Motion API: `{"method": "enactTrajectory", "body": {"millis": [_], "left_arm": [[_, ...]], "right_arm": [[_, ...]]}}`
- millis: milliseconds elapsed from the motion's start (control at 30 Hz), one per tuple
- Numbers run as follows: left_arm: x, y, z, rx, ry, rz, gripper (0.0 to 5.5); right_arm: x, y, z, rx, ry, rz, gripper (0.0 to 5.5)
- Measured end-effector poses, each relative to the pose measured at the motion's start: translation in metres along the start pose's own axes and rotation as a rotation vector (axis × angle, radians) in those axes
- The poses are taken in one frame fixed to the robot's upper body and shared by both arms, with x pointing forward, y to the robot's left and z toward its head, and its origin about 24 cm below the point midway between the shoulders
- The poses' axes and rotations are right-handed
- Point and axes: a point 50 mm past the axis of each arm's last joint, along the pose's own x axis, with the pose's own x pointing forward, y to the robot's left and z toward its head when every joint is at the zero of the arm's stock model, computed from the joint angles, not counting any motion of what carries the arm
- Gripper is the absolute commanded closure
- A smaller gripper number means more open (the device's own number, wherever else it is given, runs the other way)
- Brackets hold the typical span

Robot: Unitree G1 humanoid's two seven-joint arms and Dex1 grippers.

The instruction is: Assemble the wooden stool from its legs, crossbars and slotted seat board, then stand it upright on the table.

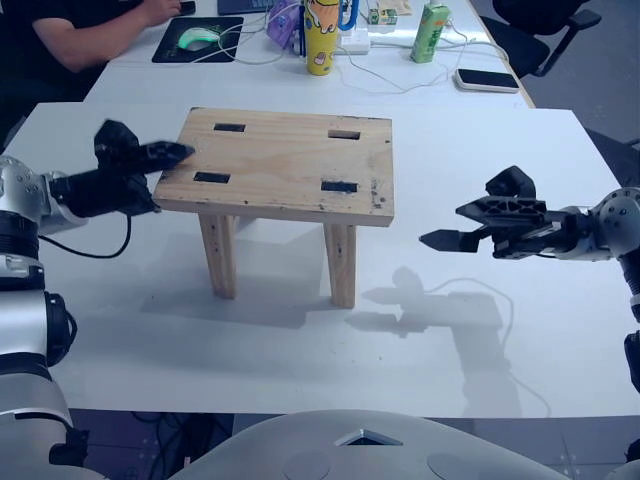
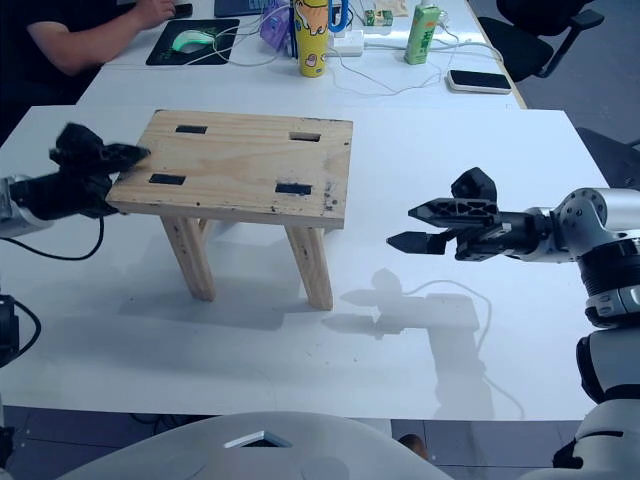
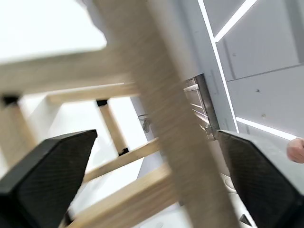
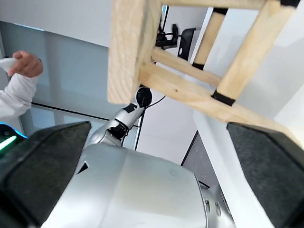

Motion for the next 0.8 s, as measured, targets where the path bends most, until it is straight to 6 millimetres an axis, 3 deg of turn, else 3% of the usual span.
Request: {"method": "enactTrajectory", "body": {"millis": [233,400,533,600,700,800], "left_arm": [[-0.014,-0.006,0.007,0.012,-0.036,0.072,0.12],[-0.016,-0.026,0.019,0.042,-0.102,-0.011,0.12],[-0.019,-0.027,0.018,0.054,-0.104,-0.004,0.12],[-0.032,-0.024,0.014,0.069,-0.111,0.051,0.12],[-0.073,-0.007,-0.005,0.128,-0.089,0.301,0.12],[-0.106,0.007,-0.026,0.176,-0.014,0.491,0.41]], "right_arm": [[-0.003,-0.003,-0.01,-0.016,0.03,-0.017,0.1],[-0.007,-0.013,-0.025,0.011,0.024,-0.016,0.1],[-0.008,-0.015,-0.029,0.01,0.023,-0.013,0.1],[-0.007,-0.015,-0.03,0.004,0.028,-0.007,0.1],[-0.001,-0.018,-0.034,-0.094,0.094,-0.019,0.1],[0.0,-0.031,-0.052,-0.203,0.165,-0.064,0.1]]}}
